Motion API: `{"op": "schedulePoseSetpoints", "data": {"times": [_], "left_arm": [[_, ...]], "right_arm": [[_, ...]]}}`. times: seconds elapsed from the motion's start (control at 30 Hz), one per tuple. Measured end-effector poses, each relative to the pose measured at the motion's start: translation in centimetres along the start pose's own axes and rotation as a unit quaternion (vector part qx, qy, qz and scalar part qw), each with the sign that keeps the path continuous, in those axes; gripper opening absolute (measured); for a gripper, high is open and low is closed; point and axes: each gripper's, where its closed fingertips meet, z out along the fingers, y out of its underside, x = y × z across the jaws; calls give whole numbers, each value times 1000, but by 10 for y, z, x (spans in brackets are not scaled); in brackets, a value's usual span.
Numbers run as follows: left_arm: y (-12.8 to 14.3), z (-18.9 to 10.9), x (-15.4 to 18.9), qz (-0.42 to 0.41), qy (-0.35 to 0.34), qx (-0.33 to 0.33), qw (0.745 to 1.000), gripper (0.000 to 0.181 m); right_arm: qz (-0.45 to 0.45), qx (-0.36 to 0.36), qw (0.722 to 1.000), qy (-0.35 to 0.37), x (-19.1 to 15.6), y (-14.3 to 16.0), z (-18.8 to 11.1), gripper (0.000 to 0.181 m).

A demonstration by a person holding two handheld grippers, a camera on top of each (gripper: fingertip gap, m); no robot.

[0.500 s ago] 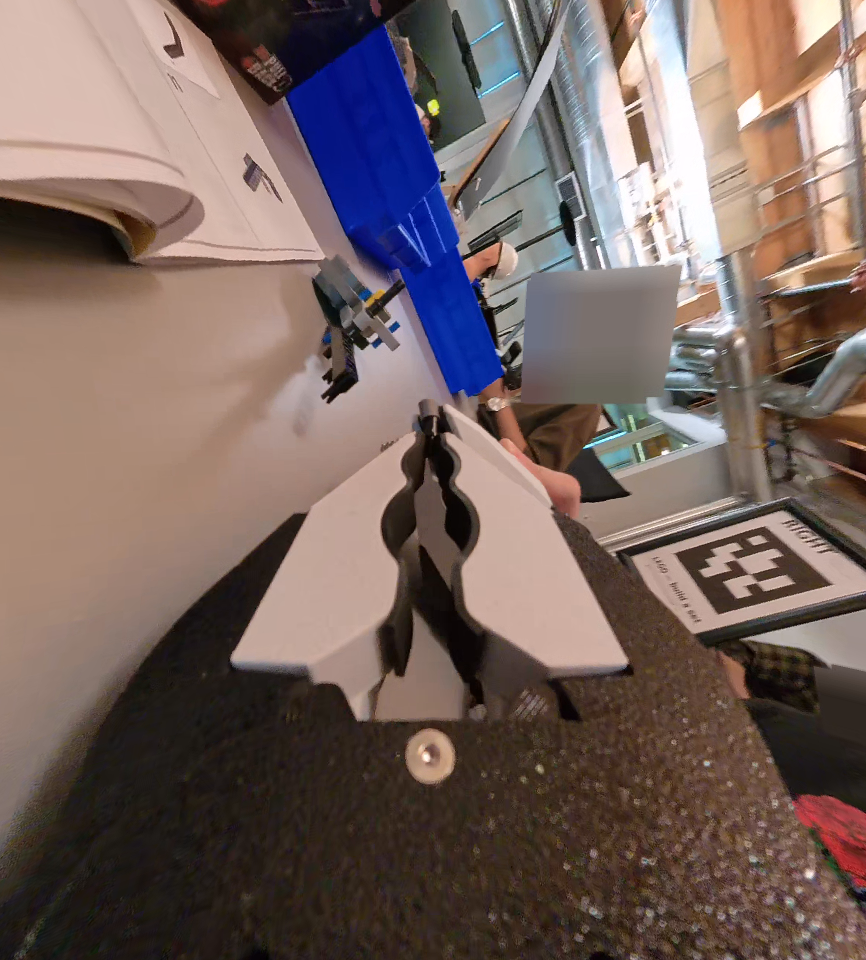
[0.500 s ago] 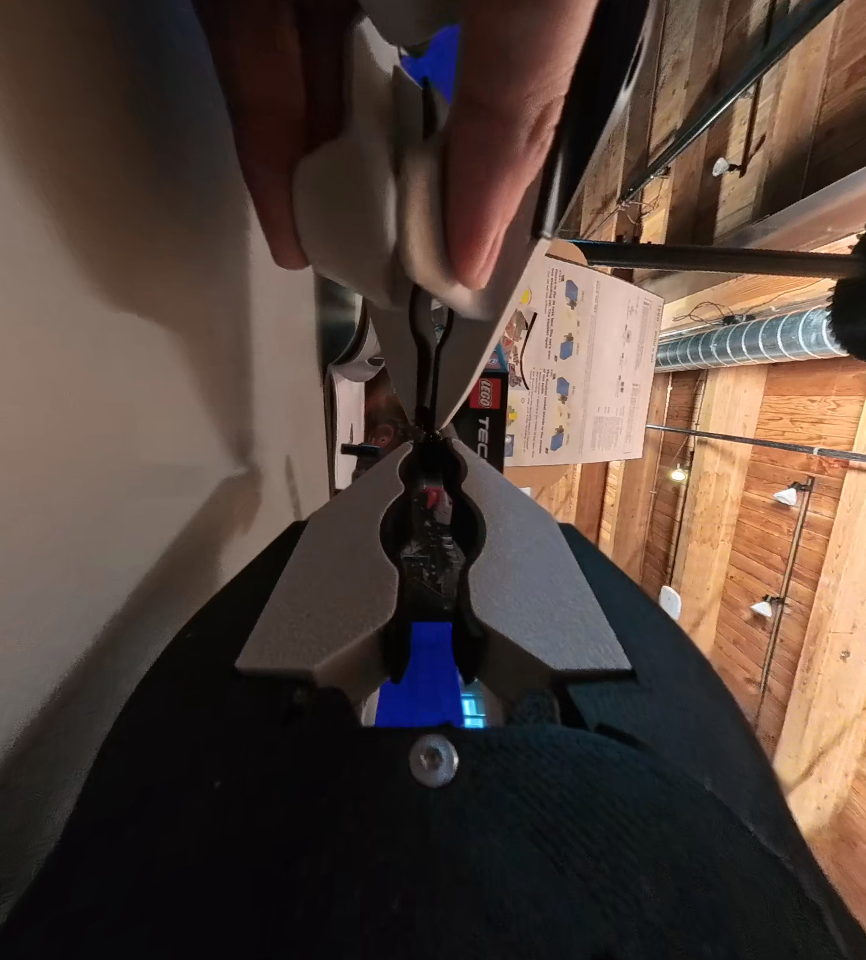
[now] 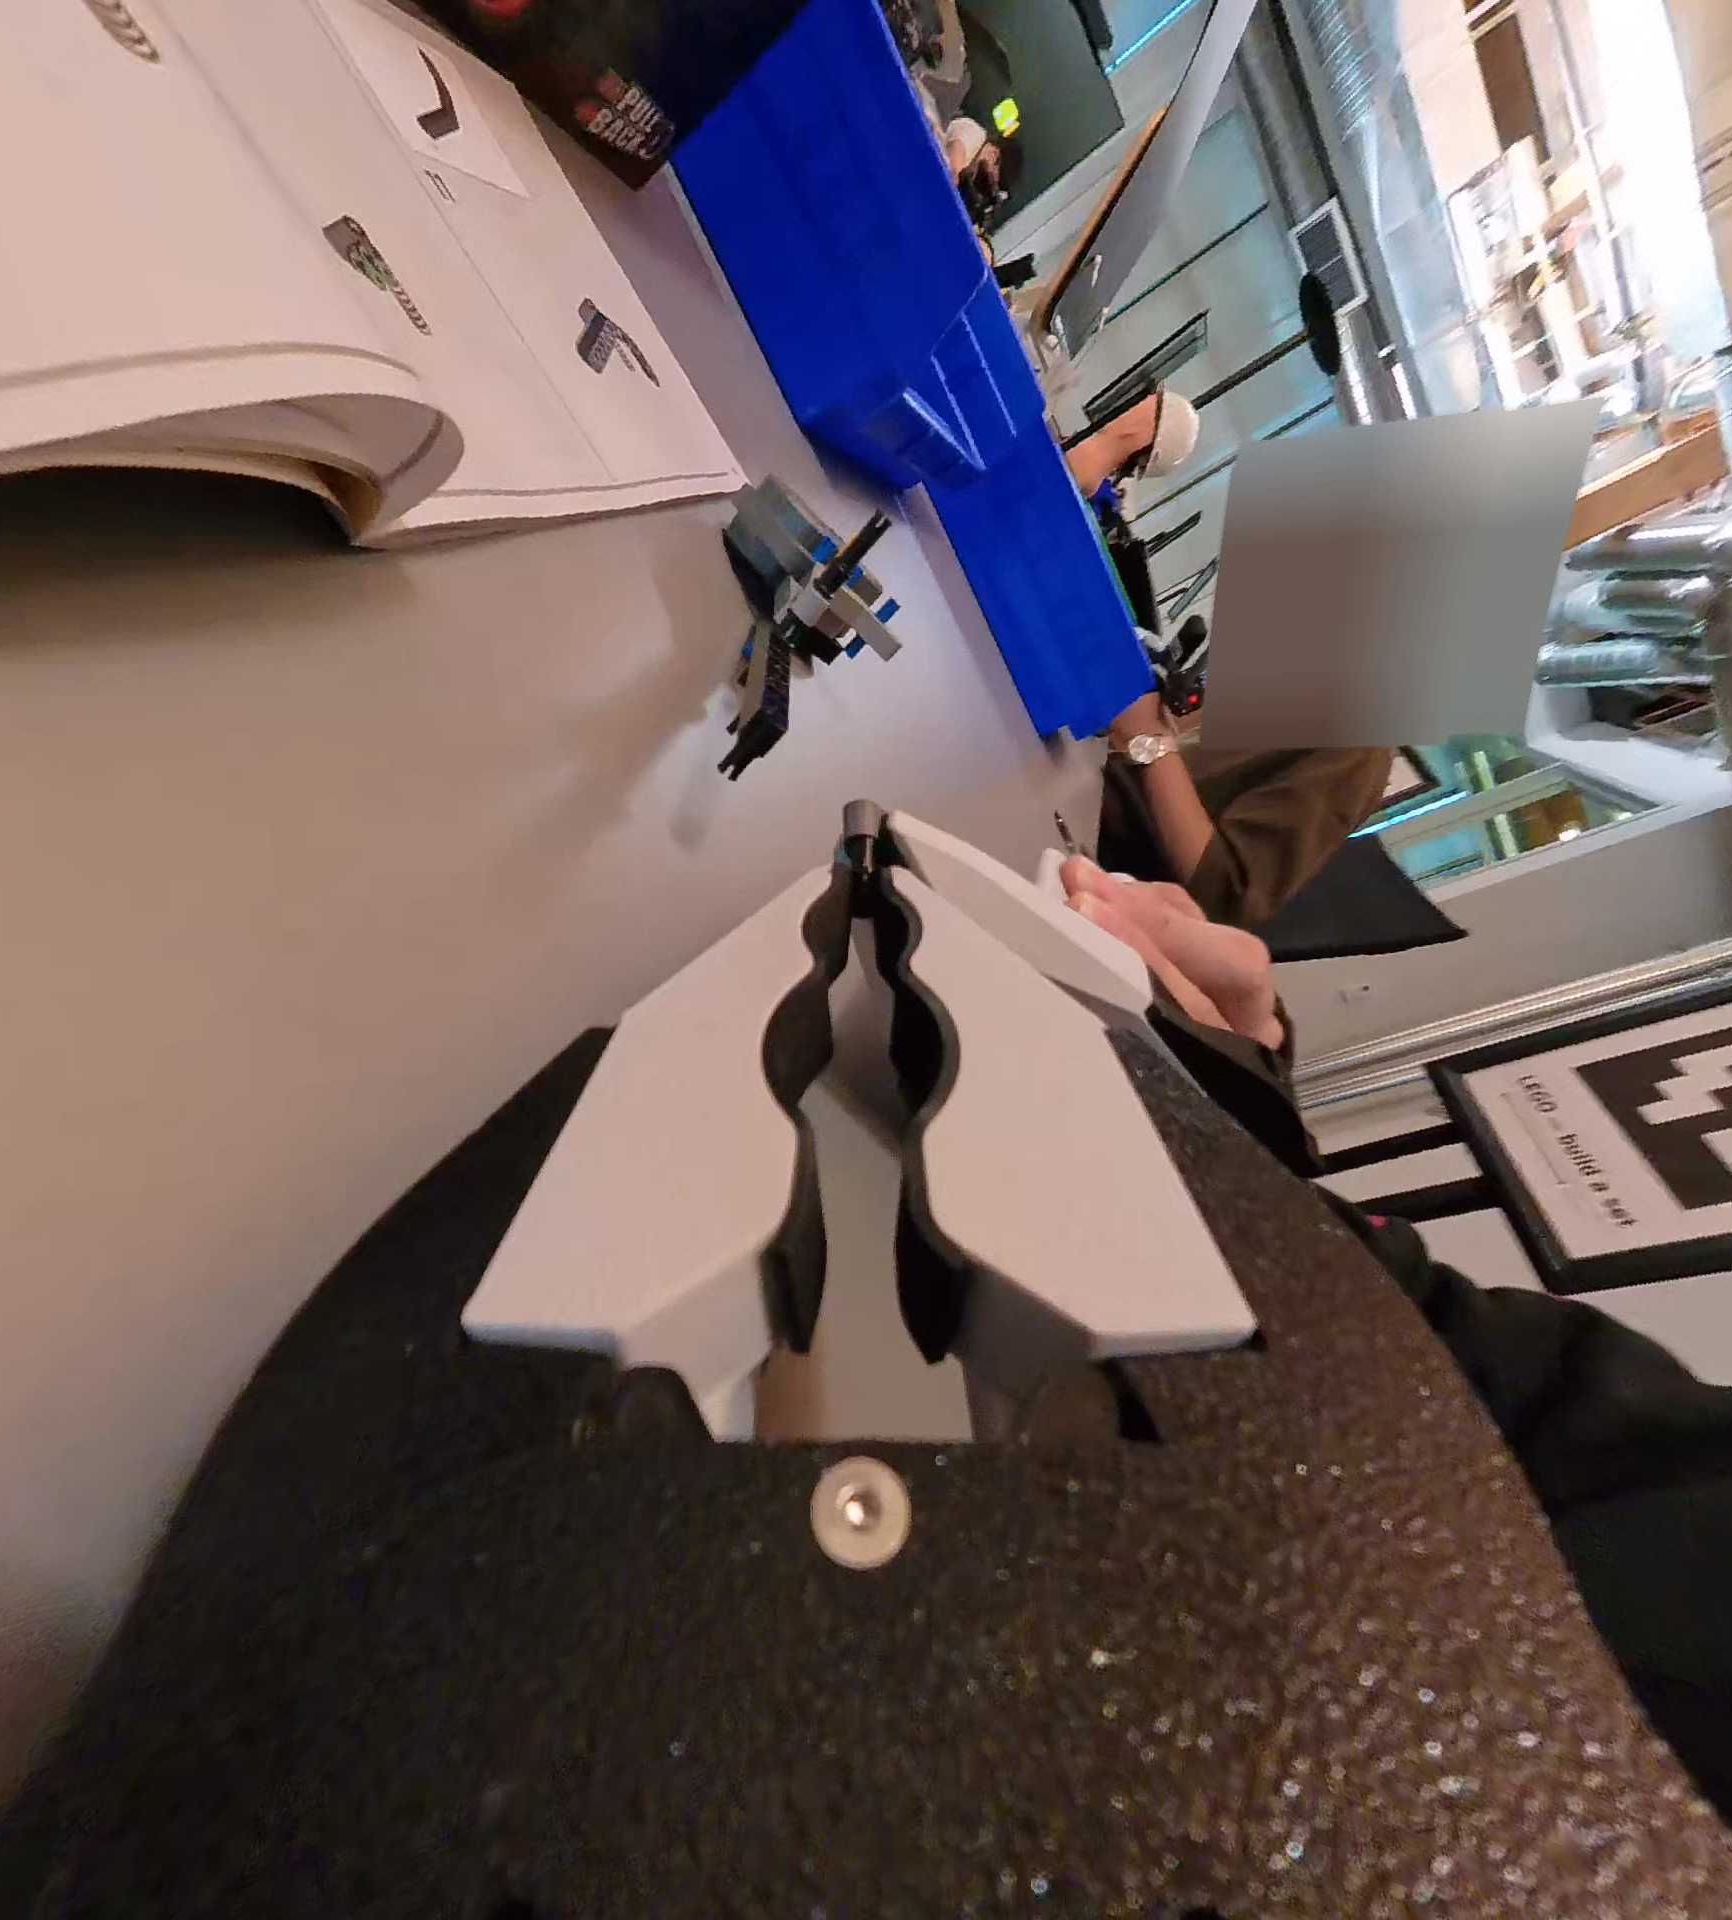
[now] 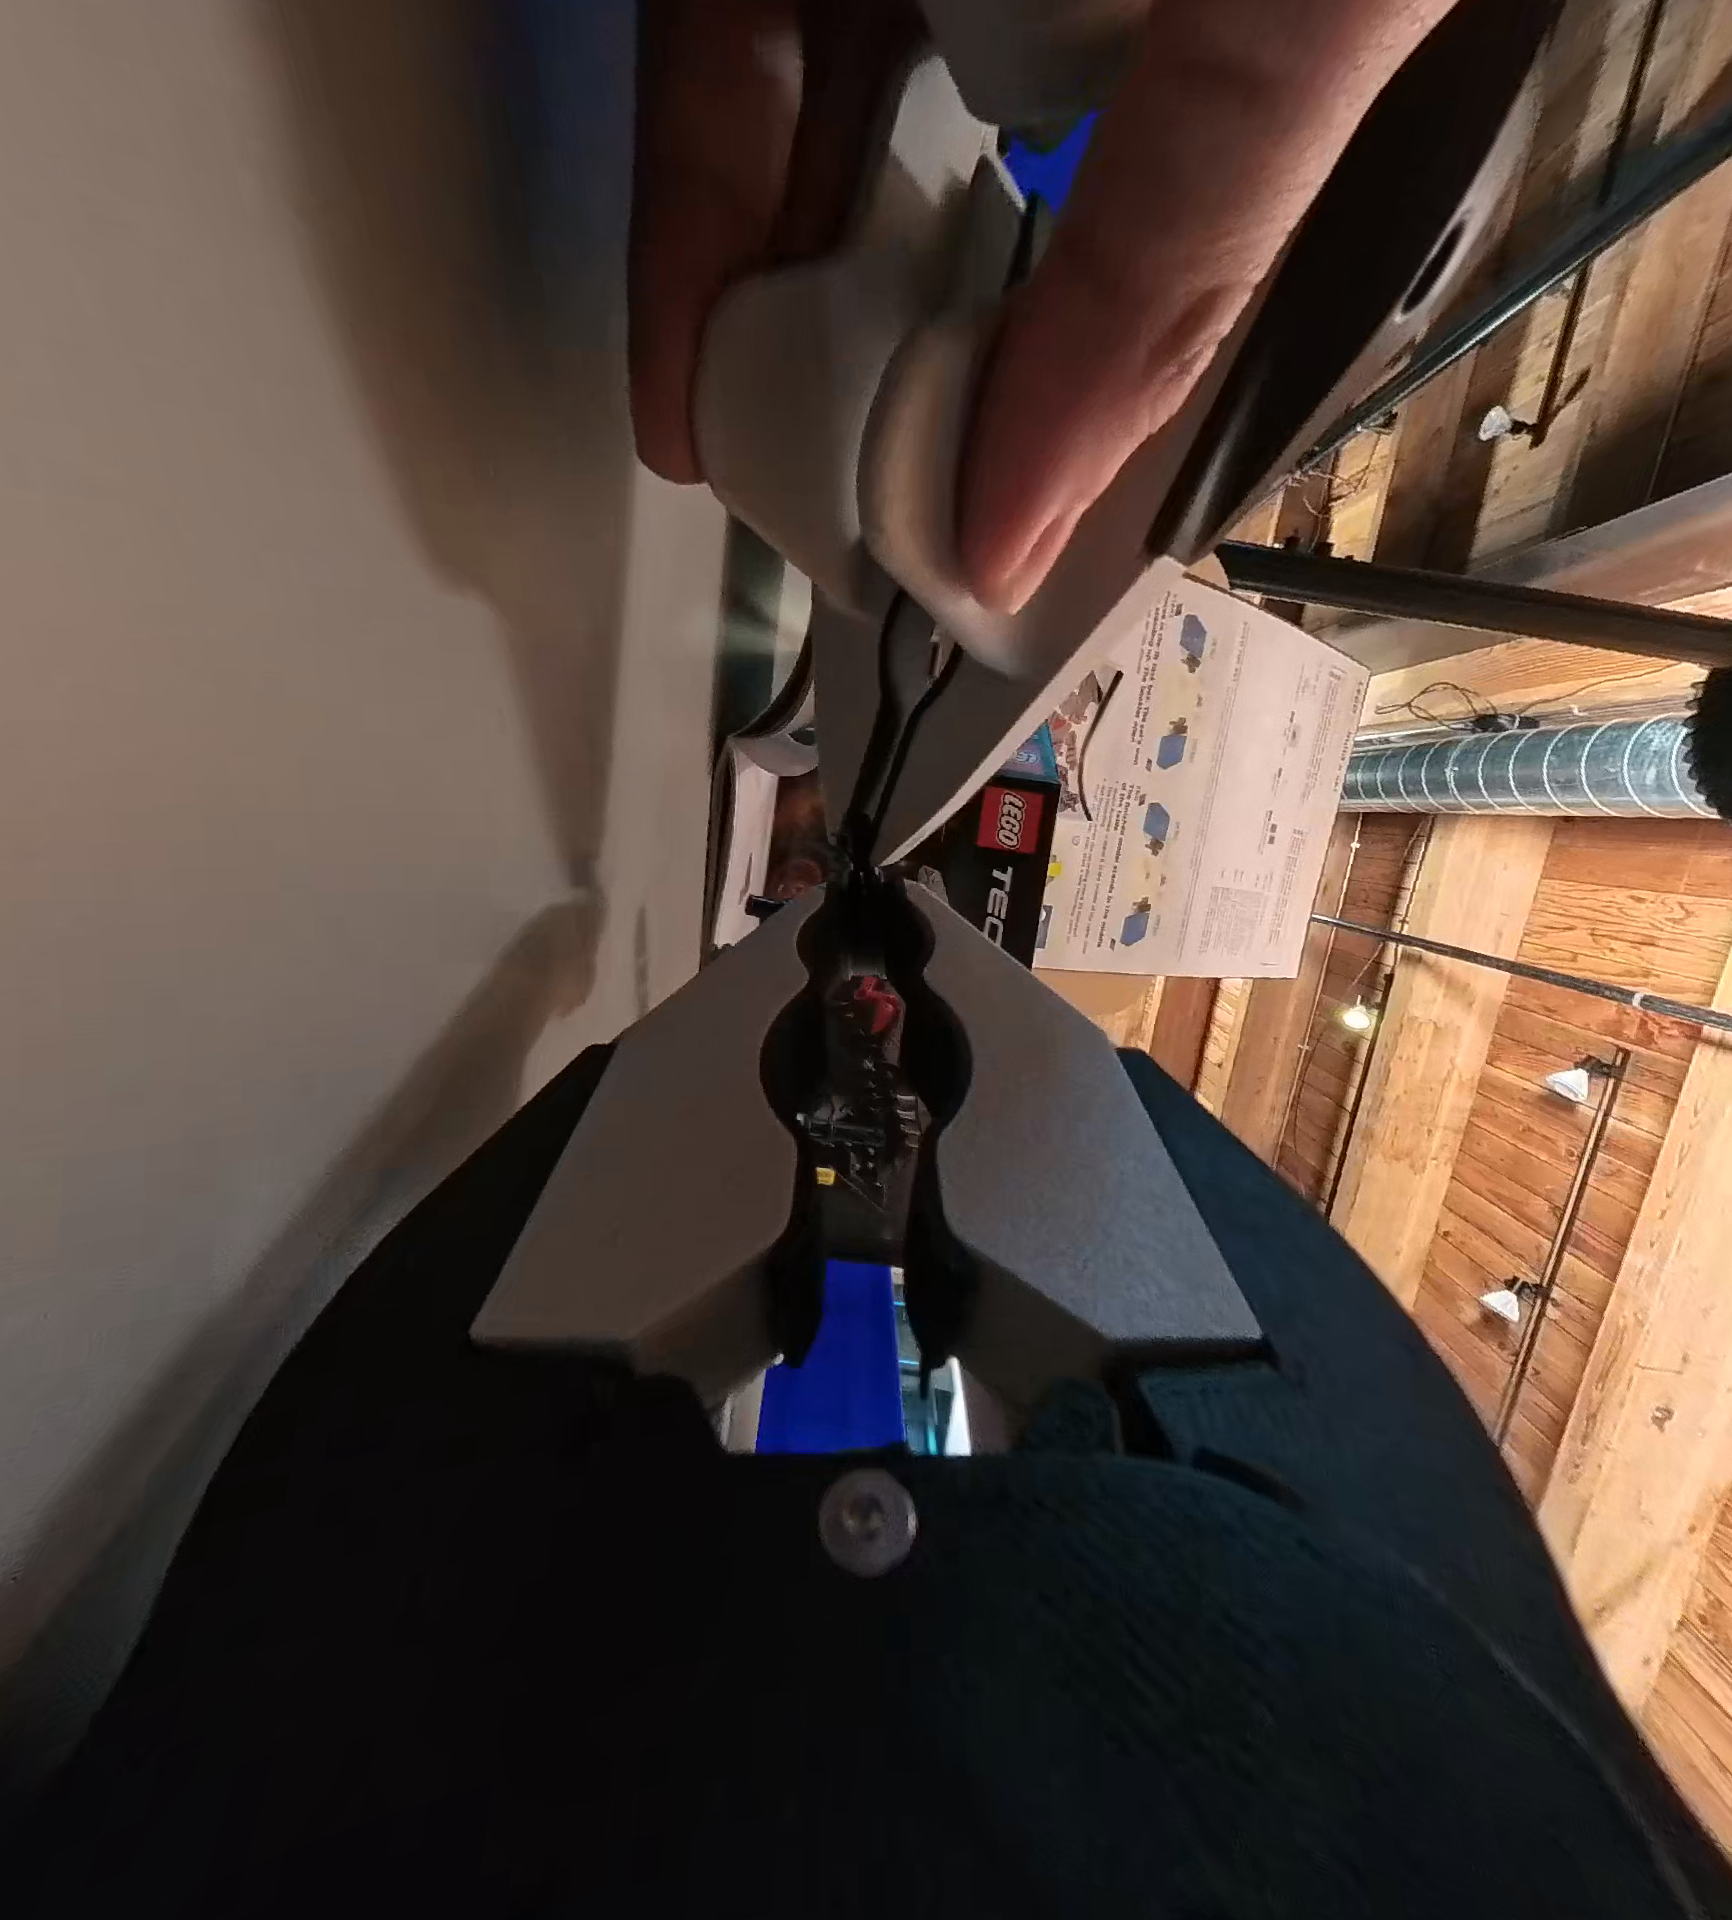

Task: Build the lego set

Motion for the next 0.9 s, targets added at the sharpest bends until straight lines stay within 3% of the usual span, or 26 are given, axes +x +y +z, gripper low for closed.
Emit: {"op": "schedulePoseSetpoints", "data": {"times": [0.17,0.27,0.4,0.53,0.63,0.7,0.77,0.83,0.9], "left_arm": [[-3,-2,5,-96,66,-1,993,2],[-2,0,4,-95,62,-6,994,2],[2,0,-3,61,-36,-25,997,2],[4,-3,-8,241,-140,-66,958,2],[4,-4,-9,281,-164,-87,942,3],[3,-5,-5,223,-126,-86,963,3],[1,-5,-1,90,-40,-73,992,2],[1,-7,0,-37,38,-62,997,2],[2,-7,-1,-82,66,-55,993,2]], "right_arm": [[27,5,1000,7,5,-1,0,4],[11,-1,1000,8,4,0,-1,4],[-9,5,1000,-2,-1,-2,0,4],[-12,12,1000,-6,-3,-6,0,4],[-4,16,1000,-10,-4,-7,0,4],[0,18,1000,-3,-1,-7,-1,4],[13,23,1000,2,2,-7,-1,4],[9,35,999,4,2,-13,-2,4],[-1,37,999,0,0,-15,-1,4]]}}
